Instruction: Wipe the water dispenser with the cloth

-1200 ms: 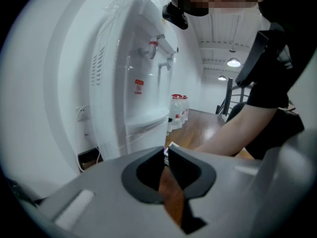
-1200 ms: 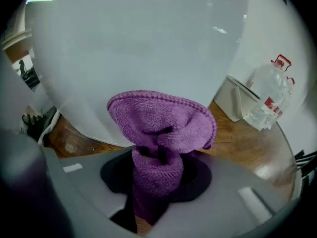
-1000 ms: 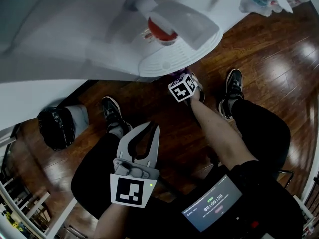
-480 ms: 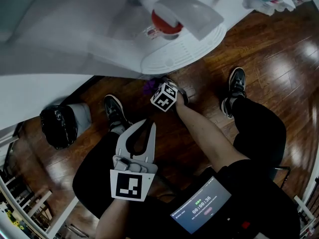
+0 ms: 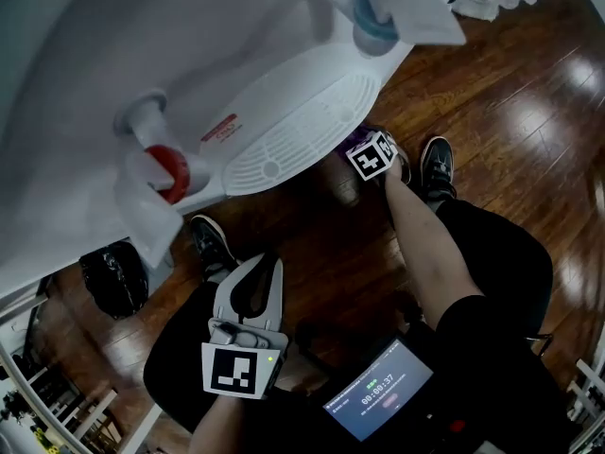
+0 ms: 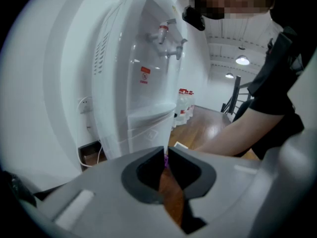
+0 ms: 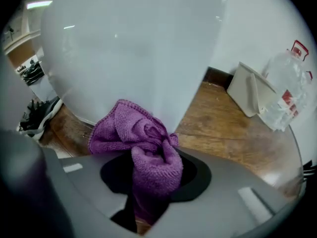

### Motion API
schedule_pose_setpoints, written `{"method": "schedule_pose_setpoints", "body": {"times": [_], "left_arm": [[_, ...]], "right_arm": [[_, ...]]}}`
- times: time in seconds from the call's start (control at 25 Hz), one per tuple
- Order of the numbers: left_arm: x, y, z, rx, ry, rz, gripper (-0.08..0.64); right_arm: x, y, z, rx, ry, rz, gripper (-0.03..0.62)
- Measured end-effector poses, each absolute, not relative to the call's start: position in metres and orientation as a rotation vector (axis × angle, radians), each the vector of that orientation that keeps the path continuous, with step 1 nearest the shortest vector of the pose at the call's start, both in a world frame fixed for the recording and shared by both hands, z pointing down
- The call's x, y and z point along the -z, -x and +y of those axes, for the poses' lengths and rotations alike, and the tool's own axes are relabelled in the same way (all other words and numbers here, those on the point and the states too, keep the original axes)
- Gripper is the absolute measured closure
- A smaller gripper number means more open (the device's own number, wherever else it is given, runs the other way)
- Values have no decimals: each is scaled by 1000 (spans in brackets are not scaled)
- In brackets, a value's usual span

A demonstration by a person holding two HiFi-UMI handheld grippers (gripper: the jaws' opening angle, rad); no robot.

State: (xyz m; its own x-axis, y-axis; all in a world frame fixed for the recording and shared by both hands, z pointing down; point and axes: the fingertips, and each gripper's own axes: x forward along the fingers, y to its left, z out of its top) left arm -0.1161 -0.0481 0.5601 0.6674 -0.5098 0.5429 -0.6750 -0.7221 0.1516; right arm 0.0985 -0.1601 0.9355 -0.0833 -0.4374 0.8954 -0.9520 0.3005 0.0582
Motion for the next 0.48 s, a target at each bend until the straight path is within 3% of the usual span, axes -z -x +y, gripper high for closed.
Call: {"method": "schedule_pose_setpoints", "body": {"times": [0.48], "left_arm": [[-573, 97, -52, -734, -2671, -964, 515]], "right_arm": [[-804, -117, -171, -610, -1372, -1760, 454]]}}
